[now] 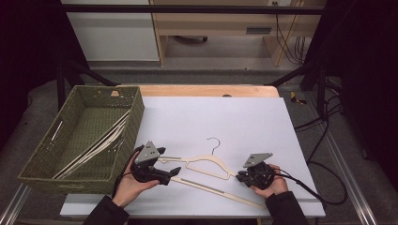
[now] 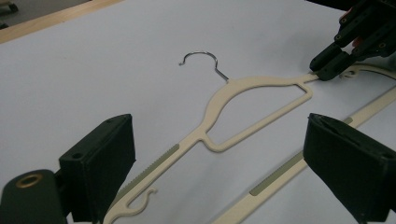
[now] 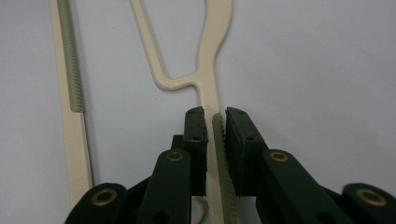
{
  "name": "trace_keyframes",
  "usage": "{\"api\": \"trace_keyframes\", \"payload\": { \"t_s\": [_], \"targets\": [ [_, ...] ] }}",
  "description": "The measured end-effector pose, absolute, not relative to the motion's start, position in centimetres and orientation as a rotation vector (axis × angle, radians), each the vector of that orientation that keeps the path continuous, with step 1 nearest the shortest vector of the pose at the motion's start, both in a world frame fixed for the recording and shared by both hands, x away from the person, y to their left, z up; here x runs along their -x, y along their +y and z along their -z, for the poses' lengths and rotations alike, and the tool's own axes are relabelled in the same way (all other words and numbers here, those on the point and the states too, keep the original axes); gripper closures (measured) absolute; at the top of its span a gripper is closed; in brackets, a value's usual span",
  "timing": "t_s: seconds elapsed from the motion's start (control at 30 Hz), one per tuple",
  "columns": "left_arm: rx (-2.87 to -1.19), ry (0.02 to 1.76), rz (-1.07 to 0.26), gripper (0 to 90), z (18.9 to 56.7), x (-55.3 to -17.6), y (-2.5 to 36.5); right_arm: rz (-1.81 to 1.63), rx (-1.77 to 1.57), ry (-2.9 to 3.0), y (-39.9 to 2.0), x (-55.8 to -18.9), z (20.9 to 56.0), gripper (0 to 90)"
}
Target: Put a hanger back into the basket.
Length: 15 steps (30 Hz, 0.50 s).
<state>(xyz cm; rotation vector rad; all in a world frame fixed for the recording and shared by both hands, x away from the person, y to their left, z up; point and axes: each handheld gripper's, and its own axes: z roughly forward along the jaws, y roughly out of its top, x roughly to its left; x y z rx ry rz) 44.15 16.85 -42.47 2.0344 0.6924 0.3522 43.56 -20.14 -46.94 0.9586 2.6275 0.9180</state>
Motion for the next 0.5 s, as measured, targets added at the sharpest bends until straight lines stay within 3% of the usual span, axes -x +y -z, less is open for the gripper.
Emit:
{"api": "trace_keyframes", "payload": {
  "t_s": [0.5],
  "targets": [
    [-2.143,0.673,-0.313,14.2,43.7,-47.9,12.1,-0.970,-0.869,2.629,-20.5,-42.7,44.9,80.1]
  ]
}}
